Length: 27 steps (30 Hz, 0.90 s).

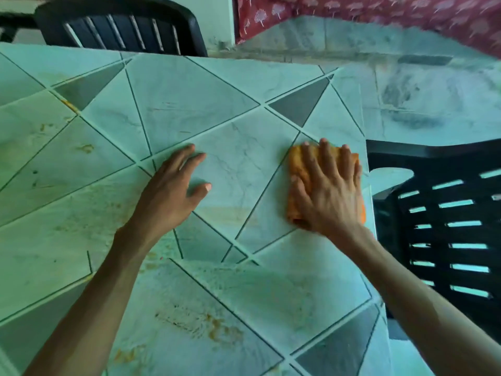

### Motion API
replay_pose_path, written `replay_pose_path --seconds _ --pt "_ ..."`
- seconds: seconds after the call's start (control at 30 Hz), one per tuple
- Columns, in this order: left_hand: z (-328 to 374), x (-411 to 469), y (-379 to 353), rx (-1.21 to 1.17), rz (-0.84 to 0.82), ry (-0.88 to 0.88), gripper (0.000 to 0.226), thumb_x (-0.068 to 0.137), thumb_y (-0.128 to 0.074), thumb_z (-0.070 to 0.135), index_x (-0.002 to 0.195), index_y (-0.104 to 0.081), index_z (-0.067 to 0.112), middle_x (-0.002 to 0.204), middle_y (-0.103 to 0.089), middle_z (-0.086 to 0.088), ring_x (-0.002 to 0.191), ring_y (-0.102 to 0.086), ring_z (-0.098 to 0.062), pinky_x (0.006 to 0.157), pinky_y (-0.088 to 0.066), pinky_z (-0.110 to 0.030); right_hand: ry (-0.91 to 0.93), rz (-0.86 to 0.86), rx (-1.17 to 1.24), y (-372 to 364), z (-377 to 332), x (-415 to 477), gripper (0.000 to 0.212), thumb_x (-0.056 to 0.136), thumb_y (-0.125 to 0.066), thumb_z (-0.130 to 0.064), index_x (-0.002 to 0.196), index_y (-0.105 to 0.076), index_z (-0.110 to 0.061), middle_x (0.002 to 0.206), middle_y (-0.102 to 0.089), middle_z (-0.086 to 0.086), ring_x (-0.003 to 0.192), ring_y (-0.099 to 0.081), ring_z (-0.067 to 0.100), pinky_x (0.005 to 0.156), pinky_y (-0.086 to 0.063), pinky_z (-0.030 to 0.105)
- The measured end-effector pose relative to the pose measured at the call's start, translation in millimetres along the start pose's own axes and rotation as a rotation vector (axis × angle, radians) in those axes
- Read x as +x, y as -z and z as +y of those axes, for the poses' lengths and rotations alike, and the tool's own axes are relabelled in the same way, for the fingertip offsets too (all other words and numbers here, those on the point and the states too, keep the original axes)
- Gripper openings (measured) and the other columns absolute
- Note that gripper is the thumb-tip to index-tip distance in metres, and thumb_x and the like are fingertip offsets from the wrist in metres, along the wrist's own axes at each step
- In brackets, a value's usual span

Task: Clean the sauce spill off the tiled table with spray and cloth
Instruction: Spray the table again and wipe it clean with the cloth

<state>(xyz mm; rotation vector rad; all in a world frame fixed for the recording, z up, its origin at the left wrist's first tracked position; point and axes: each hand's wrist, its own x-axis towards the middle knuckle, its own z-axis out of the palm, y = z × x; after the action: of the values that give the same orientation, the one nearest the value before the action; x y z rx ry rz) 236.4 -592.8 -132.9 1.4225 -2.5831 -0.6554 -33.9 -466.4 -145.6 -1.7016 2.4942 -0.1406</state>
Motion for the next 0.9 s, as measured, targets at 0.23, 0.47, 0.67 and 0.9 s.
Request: replay_pose_path --seconds 0.23,0.47,0.67,0.9 --pt "-17.4 -1.2 2.1 -0.005 0.076 -0.028 0.058 0.09 -0.063 0.04 0.141 -0.048 0.018 0.153 -0.039 0.001 0.14 -0.037 -0.018 0.117 -0.028 -0.032 0.242 0.014 0.011 -19.3 -97.4 -49.0 0.063 0.1 -0.034 -0.053 0.158 -0.019 -0.034 0.167 -0.015 0.0 0.154 -0.005 0.034 0.119 -0.017 0.058" --pt "-36.9 -9.2 10.4 0.022 0.082 -0.068 0.062 0.088 -0.06 0.042 0.141 -0.048 0.012 0.151 -0.041 -0.003 0.137 -0.04 -0.023 0.116 -0.031 -0.036 -0.126 0.051 0.062 -8.9 -39.9 -31.5 0.061 0.099 -0.028 -0.055 0.157 -0.024 -0.036 0.166 -0.019 0.0 0.154 -0.009 0.034 0.12 -0.02 0.056" --pt "-63.6 -19.4 16.3 -0.013 0.13 -0.008 0.062 0.085 -0.054 0.044 0.138 -0.051 0.012 0.149 -0.044 -0.003 0.137 -0.04 -0.022 0.115 -0.032 -0.036 0.107 0.055 0.067 -30.0 -154.9 -1.1 0.062 0.099 -0.035 -0.052 0.157 -0.023 -0.035 0.166 -0.02 0.001 0.154 -0.011 0.033 0.119 -0.021 0.056" --pt "-100.8 -27.5 33.2 -0.022 0.13 -0.022 0.057 0.09 -0.067 0.032 0.141 -0.048 0.013 0.151 -0.04 -0.003 0.14 -0.036 -0.02 0.115 -0.031 -0.036 0.206 -0.034 0.029 -15.9 -103.0 -84.1 0.06 0.101 -0.03 -0.055 0.157 -0.025 -0.035 0.166 -0.02 -0.001 0.154 -0.01 0.031 0.118 -0.026 0.056"
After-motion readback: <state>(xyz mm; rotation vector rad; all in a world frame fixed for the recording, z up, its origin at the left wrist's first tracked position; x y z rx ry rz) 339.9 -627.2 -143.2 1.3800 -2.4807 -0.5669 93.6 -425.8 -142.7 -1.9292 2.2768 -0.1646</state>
